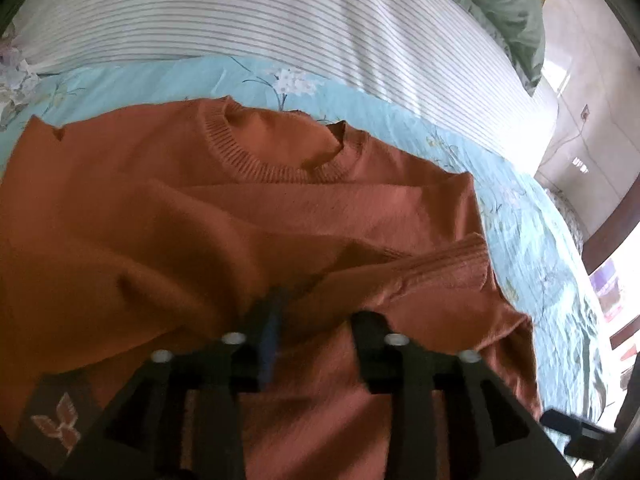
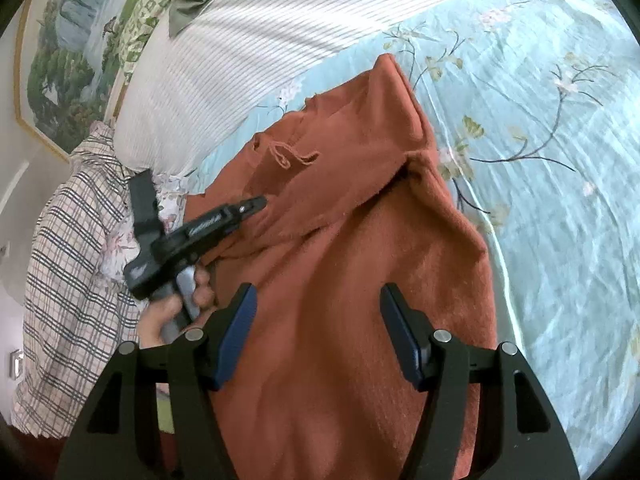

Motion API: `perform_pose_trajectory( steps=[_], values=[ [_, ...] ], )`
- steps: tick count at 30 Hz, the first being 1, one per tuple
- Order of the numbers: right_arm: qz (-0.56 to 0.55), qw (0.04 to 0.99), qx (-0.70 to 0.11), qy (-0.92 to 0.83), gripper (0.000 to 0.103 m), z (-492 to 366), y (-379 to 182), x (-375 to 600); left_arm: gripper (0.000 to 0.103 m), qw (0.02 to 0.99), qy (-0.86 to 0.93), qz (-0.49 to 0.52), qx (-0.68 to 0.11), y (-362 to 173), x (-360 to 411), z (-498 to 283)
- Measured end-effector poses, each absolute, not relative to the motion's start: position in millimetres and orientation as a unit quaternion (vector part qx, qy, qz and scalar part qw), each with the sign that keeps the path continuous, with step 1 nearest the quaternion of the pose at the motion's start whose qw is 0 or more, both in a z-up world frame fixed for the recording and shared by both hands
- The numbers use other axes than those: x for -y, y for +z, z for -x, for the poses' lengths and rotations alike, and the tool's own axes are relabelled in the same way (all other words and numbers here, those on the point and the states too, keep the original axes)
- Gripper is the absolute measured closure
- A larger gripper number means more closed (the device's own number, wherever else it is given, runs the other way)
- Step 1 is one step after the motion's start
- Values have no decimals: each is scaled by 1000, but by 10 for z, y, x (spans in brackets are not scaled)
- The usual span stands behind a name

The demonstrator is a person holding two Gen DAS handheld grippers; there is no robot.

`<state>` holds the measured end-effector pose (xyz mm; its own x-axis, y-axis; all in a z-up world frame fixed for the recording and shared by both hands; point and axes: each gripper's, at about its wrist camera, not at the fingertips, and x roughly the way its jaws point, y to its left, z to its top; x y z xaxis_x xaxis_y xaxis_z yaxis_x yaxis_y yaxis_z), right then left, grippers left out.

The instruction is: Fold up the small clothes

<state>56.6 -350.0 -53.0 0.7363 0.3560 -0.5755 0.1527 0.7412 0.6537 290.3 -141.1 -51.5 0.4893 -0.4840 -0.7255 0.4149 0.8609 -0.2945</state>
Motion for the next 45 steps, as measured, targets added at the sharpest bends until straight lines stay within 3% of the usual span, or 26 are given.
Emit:
perform_pose_trajectory(
  steps=[1, 3, 4, 13, 21, 22, 24, 25, 26, 33, 40, 45],
  values=[
    [-355, 861, -359, 61, 38, -598, -521, 3486, 61, 863, -263, 37, -430, -506, 1399, -2838],
    [-351, 863, -356, 66, 38, -669, -489, 3452, 47, 868, -262, 30, -420, -438, 1265, -2697],
    [-349, 864, -355, 67, 38, -699, -478, 3436, 45, 873, -257, 27, -414, -402, 1179, -2630],
    [-350, 868, -348, 62, 38, -1343, -447, 3475, 43, 914, -109, 17, -391, -398, -32, -2543],
    [-373, 824, -424, 42, 38, -2110, -823, 3521, 43, 894, -3, 103, -437, -755, -961, -2921],
    [-370, 820, -433, 46, 41, -2183, -876, 3492, 43, 896, -4, 103, -431, -742, -946, -2938],
    [-353, 827, -436, 44, 65, -2273, -911, 3429, 45, 900, -6, 80, -428, -735, -842, -2975],
    [-349, 829, -434, 46, 87, -2293, -900, 3413, 45, 901, -8, 67, -428, -736, -773, -2999],
    [-357, 831, -423, 61, 97, -2304, -860, 3414, 45, 902, -10, 58, -427, -735, -724, -3015],
    [-334, 897, -286, 37, 97, -1825, -148, 3751, 50, 906, -24, 42, -420, -721, -656, -3029],
    [-341, 872, -349, 11, 97, -1846, -514, 3951, 60, 910, -15, 78, -408, -706, -775, -2988],
    [-300, 907, -296, 7, 97, -1706, -100, 3795, 60, 907, -21, 123, -403, -716, -918, -2923]
  ],
)
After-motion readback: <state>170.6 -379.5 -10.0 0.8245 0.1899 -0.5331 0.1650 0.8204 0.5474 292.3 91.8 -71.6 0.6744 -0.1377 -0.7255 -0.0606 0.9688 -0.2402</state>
